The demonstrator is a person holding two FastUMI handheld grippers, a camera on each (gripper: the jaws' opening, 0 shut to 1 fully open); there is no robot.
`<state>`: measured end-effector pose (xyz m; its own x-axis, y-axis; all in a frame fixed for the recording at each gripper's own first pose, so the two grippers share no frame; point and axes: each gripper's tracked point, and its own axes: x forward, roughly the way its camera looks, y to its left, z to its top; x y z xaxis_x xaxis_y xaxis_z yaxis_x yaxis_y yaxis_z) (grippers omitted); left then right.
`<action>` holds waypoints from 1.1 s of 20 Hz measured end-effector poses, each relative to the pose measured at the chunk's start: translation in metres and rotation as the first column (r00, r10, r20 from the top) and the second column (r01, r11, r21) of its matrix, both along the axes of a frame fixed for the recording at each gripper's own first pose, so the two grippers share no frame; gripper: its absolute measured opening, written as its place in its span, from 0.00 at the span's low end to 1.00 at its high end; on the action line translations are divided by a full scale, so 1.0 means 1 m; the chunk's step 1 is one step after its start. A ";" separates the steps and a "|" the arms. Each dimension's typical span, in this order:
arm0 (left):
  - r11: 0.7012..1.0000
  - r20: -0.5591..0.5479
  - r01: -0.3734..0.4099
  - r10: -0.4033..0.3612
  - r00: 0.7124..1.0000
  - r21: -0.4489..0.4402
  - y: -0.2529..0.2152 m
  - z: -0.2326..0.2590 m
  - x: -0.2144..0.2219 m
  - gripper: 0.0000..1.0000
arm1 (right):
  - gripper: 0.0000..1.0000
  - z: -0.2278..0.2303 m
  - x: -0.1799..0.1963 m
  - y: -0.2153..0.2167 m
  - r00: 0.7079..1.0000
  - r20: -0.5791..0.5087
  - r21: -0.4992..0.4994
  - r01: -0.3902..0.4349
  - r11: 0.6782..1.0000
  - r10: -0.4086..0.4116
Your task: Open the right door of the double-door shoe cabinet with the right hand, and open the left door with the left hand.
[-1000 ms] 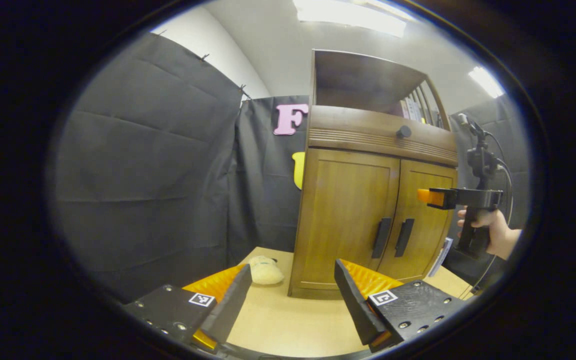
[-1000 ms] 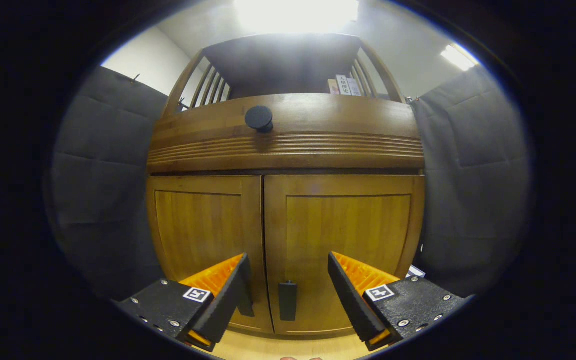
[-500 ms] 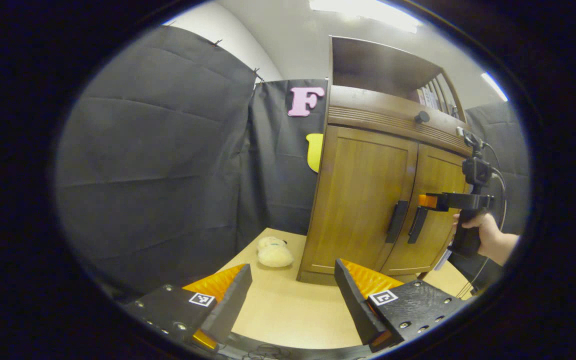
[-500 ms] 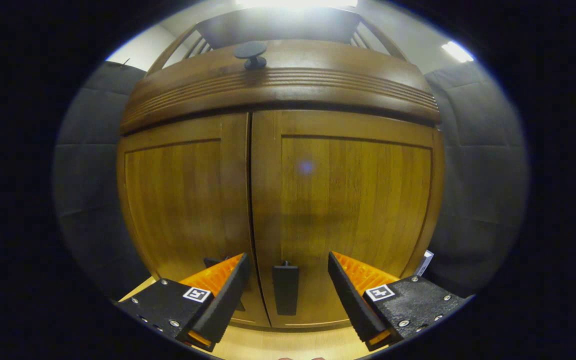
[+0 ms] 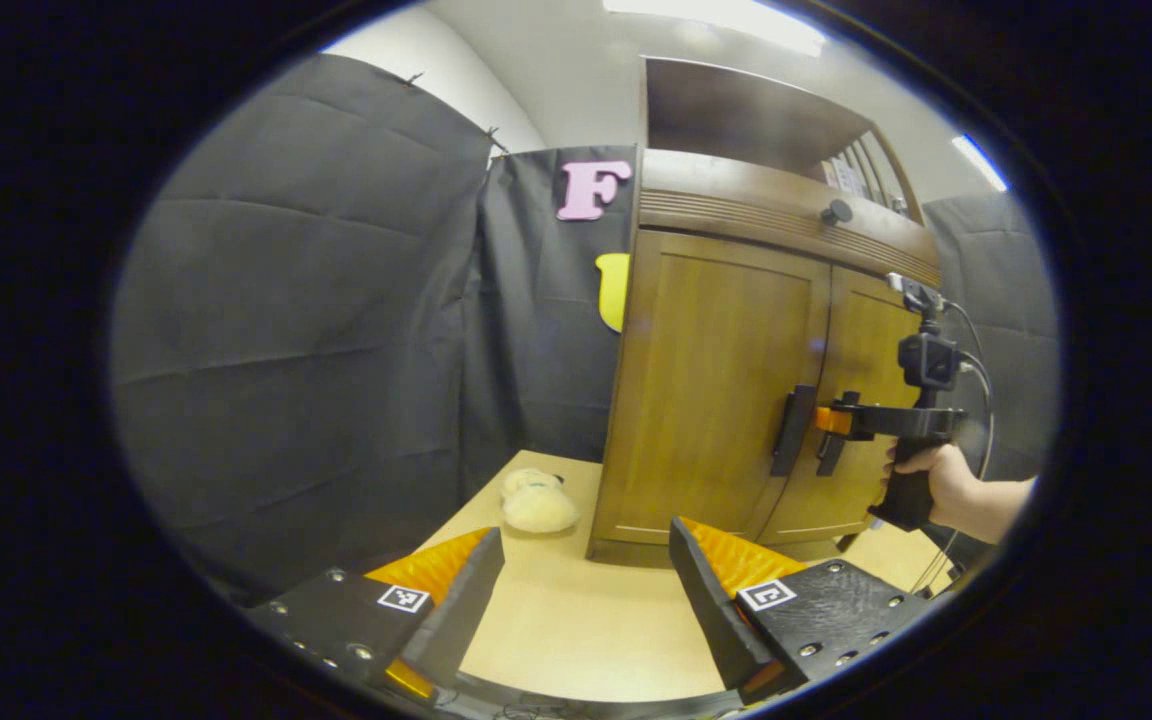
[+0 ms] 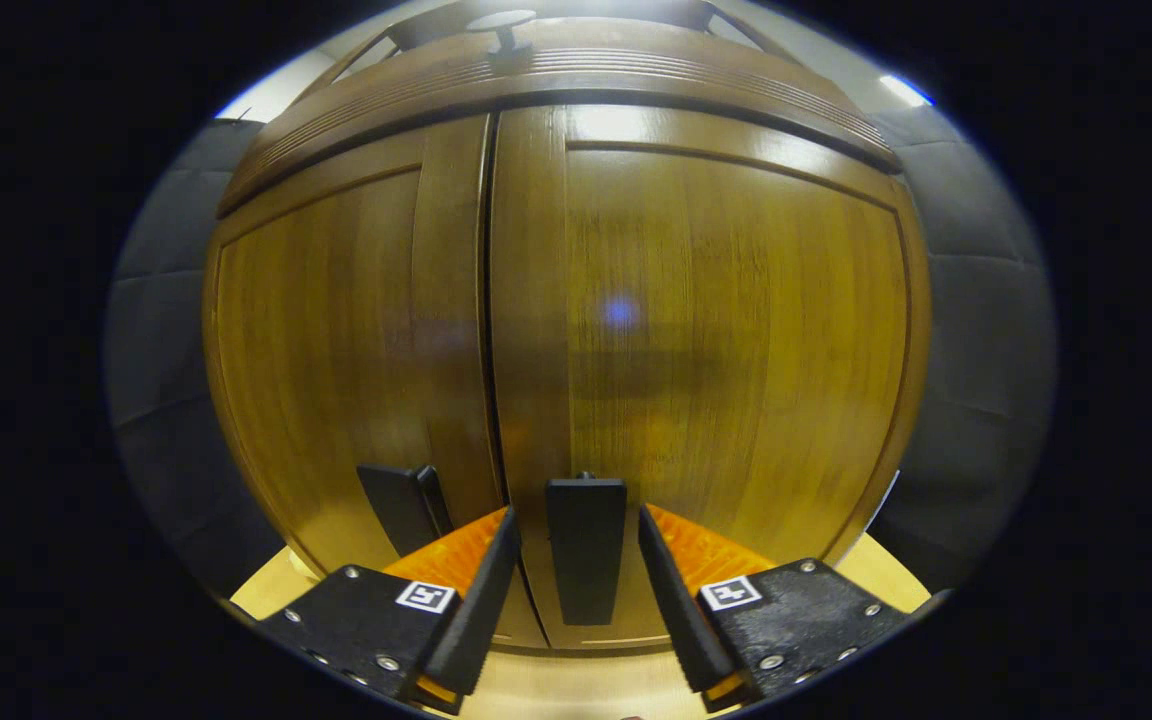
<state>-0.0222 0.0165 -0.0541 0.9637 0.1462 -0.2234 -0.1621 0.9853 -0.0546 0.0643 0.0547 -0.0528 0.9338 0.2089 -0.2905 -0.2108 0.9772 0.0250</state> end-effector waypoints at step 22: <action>0.977 0.033 0.211 -0.212 0.977 0.013 -0.048 0.006 0.057 1.00 | 0.34 -0.001 -0.002 -0.012 0.997 -0.066 0.026 -0.040 0.999 0.042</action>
